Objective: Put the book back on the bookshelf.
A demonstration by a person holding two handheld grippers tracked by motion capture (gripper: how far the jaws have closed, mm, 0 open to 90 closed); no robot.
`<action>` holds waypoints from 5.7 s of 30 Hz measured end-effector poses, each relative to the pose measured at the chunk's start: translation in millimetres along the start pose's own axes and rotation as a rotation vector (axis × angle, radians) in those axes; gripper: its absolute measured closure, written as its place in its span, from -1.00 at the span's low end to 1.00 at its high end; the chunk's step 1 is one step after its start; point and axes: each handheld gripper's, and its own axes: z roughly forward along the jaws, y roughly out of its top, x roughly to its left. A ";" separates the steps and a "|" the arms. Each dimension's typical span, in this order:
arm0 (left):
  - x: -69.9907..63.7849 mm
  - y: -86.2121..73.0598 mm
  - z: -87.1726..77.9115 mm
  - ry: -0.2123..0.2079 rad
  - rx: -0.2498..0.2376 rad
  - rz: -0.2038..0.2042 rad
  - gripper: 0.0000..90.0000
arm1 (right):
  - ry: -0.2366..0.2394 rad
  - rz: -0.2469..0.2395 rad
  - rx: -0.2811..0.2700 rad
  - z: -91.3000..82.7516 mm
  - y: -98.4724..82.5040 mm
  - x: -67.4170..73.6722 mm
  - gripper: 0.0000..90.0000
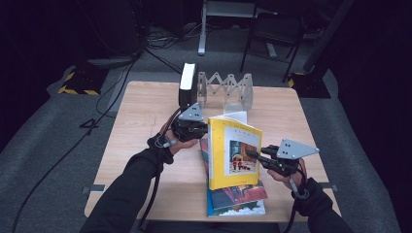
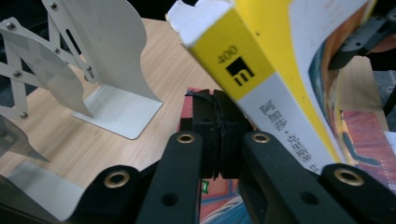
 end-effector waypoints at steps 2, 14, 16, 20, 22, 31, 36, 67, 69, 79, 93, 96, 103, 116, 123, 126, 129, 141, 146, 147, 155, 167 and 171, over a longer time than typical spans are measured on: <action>-1.4 -0.7 -0.2 0.010 -0.006 -0.004 0.89 | -0.010 0.003 -0.008 -2.1 -1.2 3.8 0.88; -36.9 -37.7 -8.7 0.122 0.108 -0.024 -0.15 | -0.056 0.020 -0.037 -9.0 -9.7 13.4 0.91; -45.3 -48.3 -10.7 0.094 0.113 -0.039 -0.21 | -0.069 0.018 -0.037 -8.3 -9.9 14.3 0.91; -61.3 -67.8 -10.0 0.055 0.153 -0.063 -0.35 | -0.072 0.016 -0.035 -8.7 -10.3 14.5 0.90; -68.3 -74.2 -9.2 0.056 0.175 -0.070 -0.45 | -0.080 0.011 -0.036 -8.3 -10.3 15.3 0.90; -98.4 -82.7 11.4 -0.032 0.117 -0.109 -0.54 | -0.093 0.004 -0.037 -7.7 -10.7 17.1 0.88; -97.1 -80.8 32.4 -0.031 0.115 -0.074 -0.52 | -0.094 -0.008 -0.042 -7.8 -10.7 17.7 0.87; -78.9 -21.3 26.9 0.092 -0.052 0.061 0.66 | -0.161 -0.027 -0.100 -21.8 -5.7 2.6 0.75; -82.1 -24.6 21.8 0.096 -0.054 0.077 0.67 | -0.191 -0.017 -0.103 -22.4 -5.7 2.8 0.63; -85.3 -34.5 21.9 0.094 -0.121 0.050 0.64 | -0.210 0.106 -0.027 -9.5 -15.6 -11.5 -0.05; -84.8 -20.5 24.4 0.099 -0.223 0.022 0.48 | -0.187 0.086 0.008 8.3 -16.9 -4.3 0.02; -84.7 -17.6 24.7 0.099 -0.237 0.020 0.49 | -0.188 0.093 0.012 8.4 -17.0 -3.9 0.01; -88.4 -0.7 30.3 0.117 -0.243 0.051 0.59 | -0.193 0.083 0.018 9.4 -15.5 -3.8 -0.05; -81.7 1.7 27.7 0.189 -0.237 0.033 0.66 | -0.181 0.099 0.126 -17.7 -34.7 -11.5 -0.17; -66.6 9.1 22.5 0.239 -0.253 0.010 0.67 | -0.246 0.156 0.229 -35.8 -62.3 -24.4 -0.17; -61.0 12.7 20.0 0.264 -0.254 0.007 0.67 | -0.267 0.174 0.259 -36.6 -70.6 -28.3 -0.18; -55.4 15.4 18.0 0.283 -0.255 0.005 0.67 | -0.267 0.188 0.279 -36.0 -75.6 -31.8 -0.19; -41.6 19.8 12.3 0.329 -0.260 -0.011 0.67 | -0.259 0.216 0.317 -33.7 -84.9 -36.2 -0.20; -33.2 22.1 9.8 0.359 -0.253 -0.017 0.67 | -0.262 0.215 0.352 -35.2 -92.0 -33.2 -0.20; -32.0 22.2 9.2 0.363 -0.254 -0.019 0.67 | -0.257 0.218 0.360 -35.9 -94.6 -32.7 -0.20; -16.3 21.9 2.0 0.425 -0.249 -0.054 0.67 | -0.250 0.231 0.397 -33.9 -104.5 -32.2 -0.20; 10.5 16.3 -2.0 0.526 -0.216 -0.119 0.67 | -0.241 0.234 0.410 -30.7 -107.7 -32.7 -0.21; 16.0 12.1 -4.3 0.584 -0.200 -0.144 0.67 | -0.238 0.234 0.415 -29.7 -108.6 -32.4 -0.21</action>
